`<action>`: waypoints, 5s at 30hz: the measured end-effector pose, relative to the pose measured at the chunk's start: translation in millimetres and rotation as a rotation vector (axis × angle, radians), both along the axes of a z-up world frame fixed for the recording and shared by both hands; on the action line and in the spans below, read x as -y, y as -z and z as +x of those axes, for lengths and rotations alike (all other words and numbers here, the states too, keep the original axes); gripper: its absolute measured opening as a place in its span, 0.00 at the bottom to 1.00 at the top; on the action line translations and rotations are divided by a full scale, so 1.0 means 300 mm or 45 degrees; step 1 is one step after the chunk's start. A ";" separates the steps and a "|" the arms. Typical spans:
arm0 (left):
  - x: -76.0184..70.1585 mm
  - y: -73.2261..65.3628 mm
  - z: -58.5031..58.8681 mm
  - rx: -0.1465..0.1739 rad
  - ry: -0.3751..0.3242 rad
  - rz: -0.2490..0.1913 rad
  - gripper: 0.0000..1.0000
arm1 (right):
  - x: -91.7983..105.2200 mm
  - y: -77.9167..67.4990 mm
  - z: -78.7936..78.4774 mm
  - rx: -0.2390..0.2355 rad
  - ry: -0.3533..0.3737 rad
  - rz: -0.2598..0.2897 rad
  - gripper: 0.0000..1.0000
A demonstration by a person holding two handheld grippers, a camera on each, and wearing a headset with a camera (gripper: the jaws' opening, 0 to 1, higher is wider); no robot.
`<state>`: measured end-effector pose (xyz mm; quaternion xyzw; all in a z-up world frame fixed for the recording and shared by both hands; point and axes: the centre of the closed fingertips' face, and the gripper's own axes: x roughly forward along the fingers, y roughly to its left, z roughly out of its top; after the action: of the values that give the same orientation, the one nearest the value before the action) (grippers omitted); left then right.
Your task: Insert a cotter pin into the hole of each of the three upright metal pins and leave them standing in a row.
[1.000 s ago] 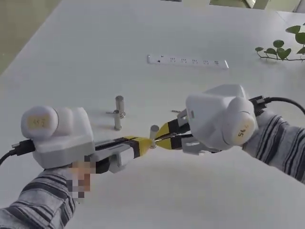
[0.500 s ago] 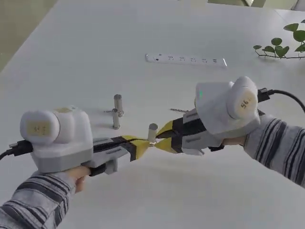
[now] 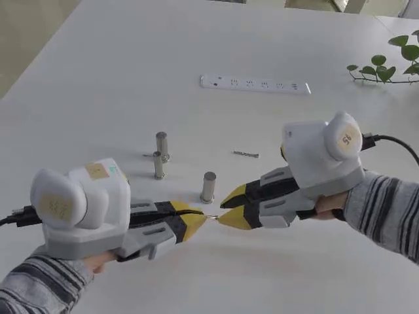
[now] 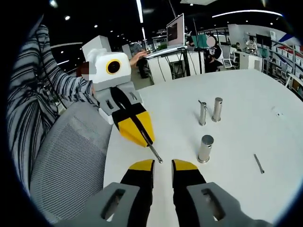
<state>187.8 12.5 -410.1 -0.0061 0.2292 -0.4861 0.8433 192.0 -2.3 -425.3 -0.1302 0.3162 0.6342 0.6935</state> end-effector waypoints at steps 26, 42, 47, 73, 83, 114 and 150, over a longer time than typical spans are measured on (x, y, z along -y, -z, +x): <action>0.022 -0.018 -0.056 0.018 0.124 -0.030 0.00 | -0.019 0.018 -0.074 0.003 -0.111 0.017 0.00; 0.012 -0.010 -0.022 0.072 0.067 0.010 0.04 | -0.012 0.012 -0.058 0.327 -0.318 -0.117 0.00; 0.014 -0.002 -0.004 0.089 0.043 0.026 0.15 | -0.009 0.002 -0.032 0.366 -0.308 -0.115 0.00; -0.020 0.090 0.200 0.159 -0.356 0.153 0.28 | 0.093 0.037 0.159 0.430 -0.111 -0.237 0.00; -0.004 0.134 0.244 0.133 -0.418 0.176 0.26 | 0.133 0.084 0.226 0.420 -0.061 -0.288 0.00; 0.038 0.197 0.303 0.035 -0.489 0.160 0.11 | 0.102 0.104 0.253 0.445 -0.130 -0.330 0.00; 0.044 0.218 0.304 0.070 -0.450 0.202 0.09 | 0.074 0.074 0.260 0.436 -0.213 -0.292 0.00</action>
<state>279.0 -0.7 -475.5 0.0336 0.2389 -0.3110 0.9193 269.9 -24.7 -447.7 -0.3399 0.2520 0.6179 0.6627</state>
